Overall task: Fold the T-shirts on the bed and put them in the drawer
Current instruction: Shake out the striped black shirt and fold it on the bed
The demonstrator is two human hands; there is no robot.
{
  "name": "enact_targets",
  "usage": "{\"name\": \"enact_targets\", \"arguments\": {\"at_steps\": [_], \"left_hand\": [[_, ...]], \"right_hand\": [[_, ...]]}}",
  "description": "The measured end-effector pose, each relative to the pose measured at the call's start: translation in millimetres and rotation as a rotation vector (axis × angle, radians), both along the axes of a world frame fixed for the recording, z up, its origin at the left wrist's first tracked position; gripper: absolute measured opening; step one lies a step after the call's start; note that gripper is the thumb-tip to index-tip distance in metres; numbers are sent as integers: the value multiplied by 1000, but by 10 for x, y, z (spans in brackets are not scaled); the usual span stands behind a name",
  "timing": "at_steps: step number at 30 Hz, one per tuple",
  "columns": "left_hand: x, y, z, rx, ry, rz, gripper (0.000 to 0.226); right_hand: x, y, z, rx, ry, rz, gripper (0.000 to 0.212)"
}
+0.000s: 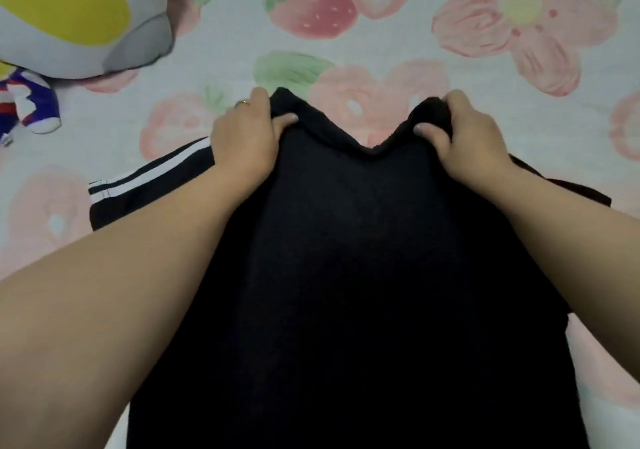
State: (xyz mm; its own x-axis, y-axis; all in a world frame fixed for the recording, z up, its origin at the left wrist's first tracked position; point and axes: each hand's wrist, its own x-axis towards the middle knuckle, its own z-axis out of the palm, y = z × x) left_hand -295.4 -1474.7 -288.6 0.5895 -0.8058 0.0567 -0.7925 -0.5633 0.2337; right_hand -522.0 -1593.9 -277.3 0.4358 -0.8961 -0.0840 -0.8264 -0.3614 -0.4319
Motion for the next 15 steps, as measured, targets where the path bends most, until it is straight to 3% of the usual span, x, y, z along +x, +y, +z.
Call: {"name": "enact_targets", "arguments": {"at_steps": [3,6,9,12,15], "left_hand": [[161,-39,-33,-106,8,92,45],[20,42,-56,-120,2,118,53],[-590,371,-88,-202,-93,-154,55],[-834,918,-290,98,-76,-381,58],[-258,1291,-412,212,-23,-200,64]], "right_hand": [[143,-45,-22,-252,-48,-66,42],[286,144,-93,-242,3,-142,56],[340,762,-216,-320,-124,11,55],[19,1180,-454,-223,73,364,56],[-588,837,-574,-214,282,248,60]]}}
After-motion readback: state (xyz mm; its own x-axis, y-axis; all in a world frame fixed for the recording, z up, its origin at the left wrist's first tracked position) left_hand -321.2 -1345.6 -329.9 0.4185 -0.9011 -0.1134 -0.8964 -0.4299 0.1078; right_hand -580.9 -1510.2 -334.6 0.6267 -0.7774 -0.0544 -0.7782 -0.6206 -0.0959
